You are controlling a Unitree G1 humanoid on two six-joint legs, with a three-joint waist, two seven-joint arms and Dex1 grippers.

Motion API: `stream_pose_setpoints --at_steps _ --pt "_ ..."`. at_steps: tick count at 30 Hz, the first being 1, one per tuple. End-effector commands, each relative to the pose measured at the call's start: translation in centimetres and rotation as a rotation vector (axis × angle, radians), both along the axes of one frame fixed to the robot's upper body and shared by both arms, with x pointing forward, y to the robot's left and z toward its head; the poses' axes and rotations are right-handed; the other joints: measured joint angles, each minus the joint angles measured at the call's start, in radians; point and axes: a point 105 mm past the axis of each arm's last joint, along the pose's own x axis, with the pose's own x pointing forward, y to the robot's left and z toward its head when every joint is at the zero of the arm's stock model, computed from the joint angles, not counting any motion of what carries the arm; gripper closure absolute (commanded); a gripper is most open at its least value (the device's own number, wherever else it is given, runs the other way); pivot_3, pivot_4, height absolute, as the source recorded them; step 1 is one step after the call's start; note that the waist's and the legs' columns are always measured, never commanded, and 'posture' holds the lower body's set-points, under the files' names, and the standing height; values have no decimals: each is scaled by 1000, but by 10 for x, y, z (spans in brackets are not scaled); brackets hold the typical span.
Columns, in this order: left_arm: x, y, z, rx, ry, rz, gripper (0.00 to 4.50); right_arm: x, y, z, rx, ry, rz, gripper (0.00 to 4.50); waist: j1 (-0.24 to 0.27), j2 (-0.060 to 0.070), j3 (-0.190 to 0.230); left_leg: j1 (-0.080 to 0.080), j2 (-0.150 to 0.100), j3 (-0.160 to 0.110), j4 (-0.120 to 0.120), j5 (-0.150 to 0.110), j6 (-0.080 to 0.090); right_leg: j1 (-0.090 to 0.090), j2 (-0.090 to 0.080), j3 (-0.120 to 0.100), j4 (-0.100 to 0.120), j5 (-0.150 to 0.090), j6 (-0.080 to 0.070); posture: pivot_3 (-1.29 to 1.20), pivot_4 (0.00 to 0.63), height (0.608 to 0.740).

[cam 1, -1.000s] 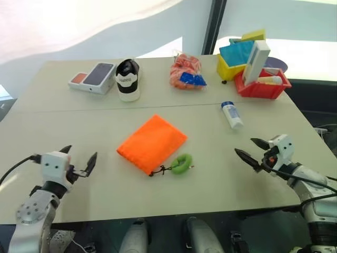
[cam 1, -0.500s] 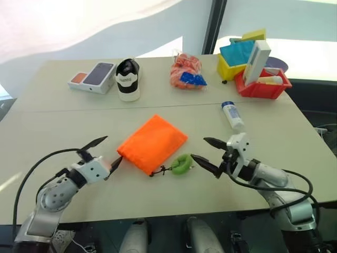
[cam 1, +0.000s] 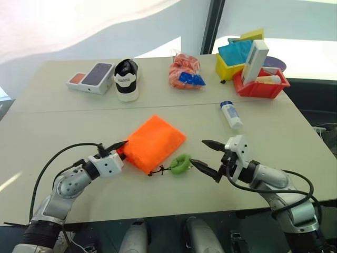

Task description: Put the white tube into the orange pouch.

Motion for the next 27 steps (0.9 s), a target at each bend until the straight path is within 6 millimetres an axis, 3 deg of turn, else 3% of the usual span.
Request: stream_pose_setpoints --at_steps 1,5,9,13,19,25,27 --pt "0 -1 11 -20 -34 -28 4453 4 -15 14 -3 -64 -53 0 -1 0 0 0 0 0 0 0 0 0 0 0 0 0 0 0 150 740" --pt "-5 -2 9 -39 5 -35 4453 27 -45 18 11 -78 -223 0 -2 0 0 0 0 0 0 0 0 0 0 0 0 0 0 0 150 740" --pt "-10 -2 9 -160 86 0 4453 66 -83 12 -33 -80 -476 0 -5 0 0 1 0 1 1 0 0 0 0 0 1 0 0 0 150 740" --pt "-18 -8 8 -237 150 17 4453 102 -109 5 -40 -69 -679 0 -5 0 0 1 0 1 1 0 0 0 1 0 1 0 0 0 150 740" --pt "-26 -19 10 -282 201 22 4453 134 -125 -3 -11 -33 -809 0 -4 1 0 1 0 0 0 0 0 0 1 1 2 2 3 0 150 740" --pt "-28 -26 12 -307 238 21 4453 147 -127 -8 41 -2 -837 0 -6 1 0 1 0 0 0 0 0 0 1 1 2 2 3 0 150 740" --pt "-27 -26 12 -329 253 31 4500 148 -126 -6 55 -17 -839 552 -6 1 0 1 0 0 0 0 0 0 1 1 2 2 3 0 150 740"
